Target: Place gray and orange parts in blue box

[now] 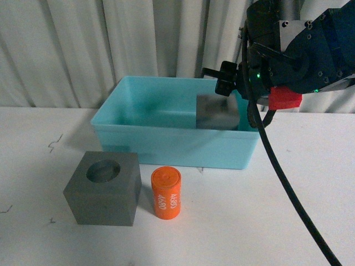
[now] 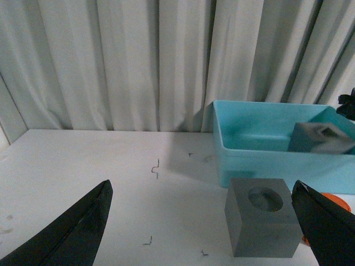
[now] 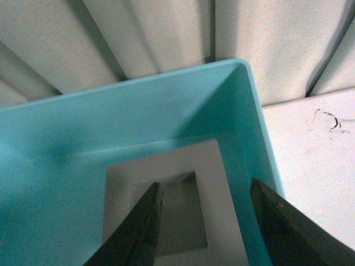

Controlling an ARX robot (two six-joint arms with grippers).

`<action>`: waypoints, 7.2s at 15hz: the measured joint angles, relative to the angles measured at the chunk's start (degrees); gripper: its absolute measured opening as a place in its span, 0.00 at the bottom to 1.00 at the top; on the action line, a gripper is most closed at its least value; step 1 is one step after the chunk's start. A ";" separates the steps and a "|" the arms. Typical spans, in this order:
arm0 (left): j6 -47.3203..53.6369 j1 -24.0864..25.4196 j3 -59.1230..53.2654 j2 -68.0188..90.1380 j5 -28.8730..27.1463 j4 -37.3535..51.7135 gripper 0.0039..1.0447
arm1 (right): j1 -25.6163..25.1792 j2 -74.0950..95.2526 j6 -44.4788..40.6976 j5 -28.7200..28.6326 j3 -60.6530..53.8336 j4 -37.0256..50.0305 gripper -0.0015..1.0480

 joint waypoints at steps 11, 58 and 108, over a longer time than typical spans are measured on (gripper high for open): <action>0.00 0.00 0.00 0.02 0.00 -0.02 0.94 | -7.39 -69.66 11.76 5.40 -62.69 -9.05 0.94; 0.00 0.00 0.00 0.00 0.00 0.00 0.94 | -16.52 -131.75 -20.63 -11.28 -88.43 -16.48 0.94; -14.45 -18.08 50.49 87.58 -8.37 1.27 0.19 | -16.52 -131.75 -20.65 -11.39 -88.43 -16.50 0.94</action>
